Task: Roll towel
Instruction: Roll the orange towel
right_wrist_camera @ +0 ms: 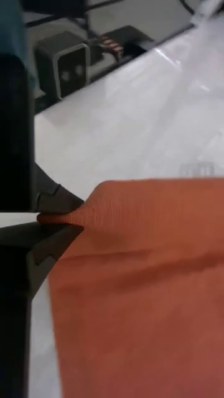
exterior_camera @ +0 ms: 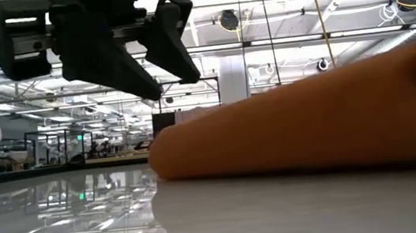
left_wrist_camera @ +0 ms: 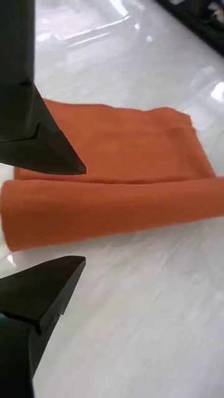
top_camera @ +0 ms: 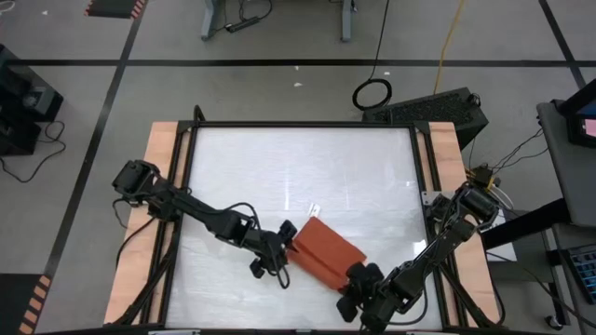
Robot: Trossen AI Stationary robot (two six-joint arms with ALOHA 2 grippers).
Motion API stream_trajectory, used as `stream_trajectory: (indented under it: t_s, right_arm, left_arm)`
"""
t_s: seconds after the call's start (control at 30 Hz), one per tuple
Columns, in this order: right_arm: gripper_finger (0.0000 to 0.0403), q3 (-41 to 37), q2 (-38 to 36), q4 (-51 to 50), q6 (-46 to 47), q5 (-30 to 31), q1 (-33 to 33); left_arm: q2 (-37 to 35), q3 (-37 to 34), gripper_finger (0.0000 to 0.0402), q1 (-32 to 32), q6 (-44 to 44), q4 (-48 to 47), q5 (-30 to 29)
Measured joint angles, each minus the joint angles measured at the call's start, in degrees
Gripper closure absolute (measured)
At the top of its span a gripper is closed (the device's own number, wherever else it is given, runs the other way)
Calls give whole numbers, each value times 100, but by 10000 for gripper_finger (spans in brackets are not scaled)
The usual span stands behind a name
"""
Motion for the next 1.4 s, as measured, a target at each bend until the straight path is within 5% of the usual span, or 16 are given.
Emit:
stream_trajectory:
  t_s: [0.4, 0.77, 0.93, 1.17, 1.4]
  right_arm:
    - [400, -557, 0, 578, 1559, 190, 312]
    - [397, -738, -2, 1168, 1602, 209, 416]
    - [390, -737, -2, 1244, 1473, 210, 440]
    - [305, -737, -74, 1226, 957, 188, 458]
    - [202, -736, -692, 904, -283, 187, 495]
  left_arm:
    - [728, -9, 171, 245, 337, 395, 138]
    - [1162, -7, 173, 502, 593, 789, 596]
    - [1222, 2, 222, 631, 332, 787, 998]
    - [1233, 70, 375, 701, 304, 628, 1343]
    - [1237, 316, 377, 733, -112, -187, 2091]
